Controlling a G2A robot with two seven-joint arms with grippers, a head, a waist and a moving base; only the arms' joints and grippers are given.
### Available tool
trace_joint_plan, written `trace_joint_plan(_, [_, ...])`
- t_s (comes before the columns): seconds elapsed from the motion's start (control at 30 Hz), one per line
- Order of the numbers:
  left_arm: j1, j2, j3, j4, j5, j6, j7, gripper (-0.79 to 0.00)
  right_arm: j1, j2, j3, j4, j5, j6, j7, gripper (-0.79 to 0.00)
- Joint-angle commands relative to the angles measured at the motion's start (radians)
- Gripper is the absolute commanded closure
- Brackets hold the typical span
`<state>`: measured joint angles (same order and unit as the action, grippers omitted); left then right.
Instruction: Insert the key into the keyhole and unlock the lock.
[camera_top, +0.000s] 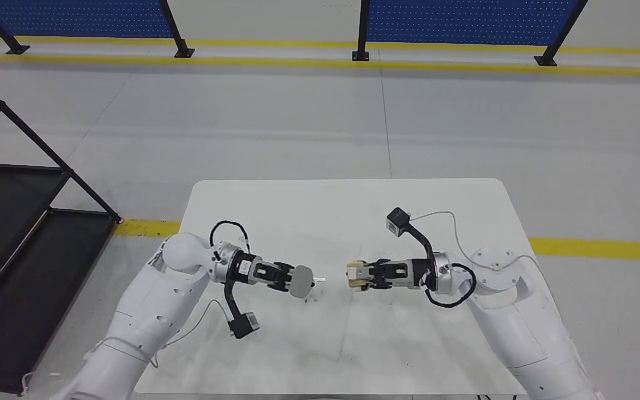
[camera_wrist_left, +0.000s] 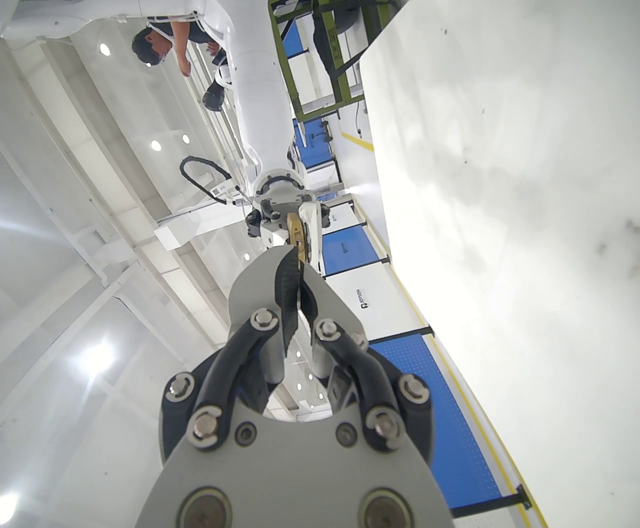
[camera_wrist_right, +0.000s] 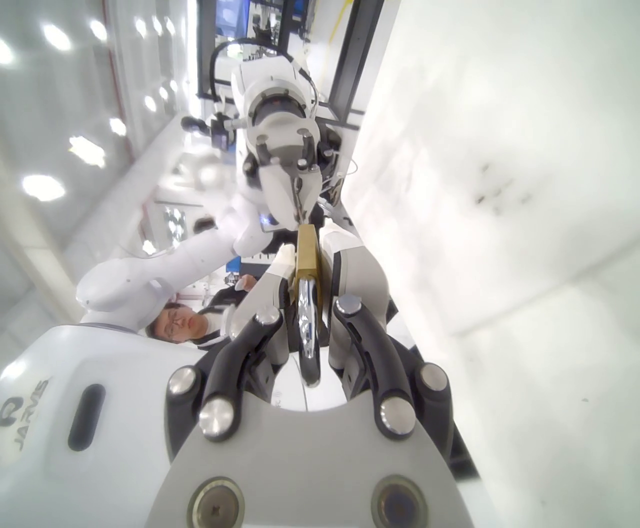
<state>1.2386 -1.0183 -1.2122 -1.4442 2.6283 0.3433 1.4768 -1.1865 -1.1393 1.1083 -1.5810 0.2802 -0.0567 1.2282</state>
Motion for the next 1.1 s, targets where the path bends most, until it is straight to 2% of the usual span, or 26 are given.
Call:
trace_joint_plan(0.0, [-0.003, 0.002, 0.011, 0.001, 0.002, 0.005, -0.005, 0.0, 0.004, -0.001, -0.007, 0.005, 0.006, 0.001, -0.005, 0.0])
trace_joint_plan(0.33, [-0.029, 0.007, 0.062, 0.015, 0.001, 0.043, -0.043, 0.0, -0.006, -0.004, -0.039, 0.005, 0.02, 0.009, -0.081, 0.0])
trace_joint_plan(1.07, [-0.064, 0.02, 0.119, 0.045, -0.026, 0.075, -0.075, 0.0, -0.01, -0.006, -0.078, 0.019, 0.062, -0.012, -0.119, 0.0])
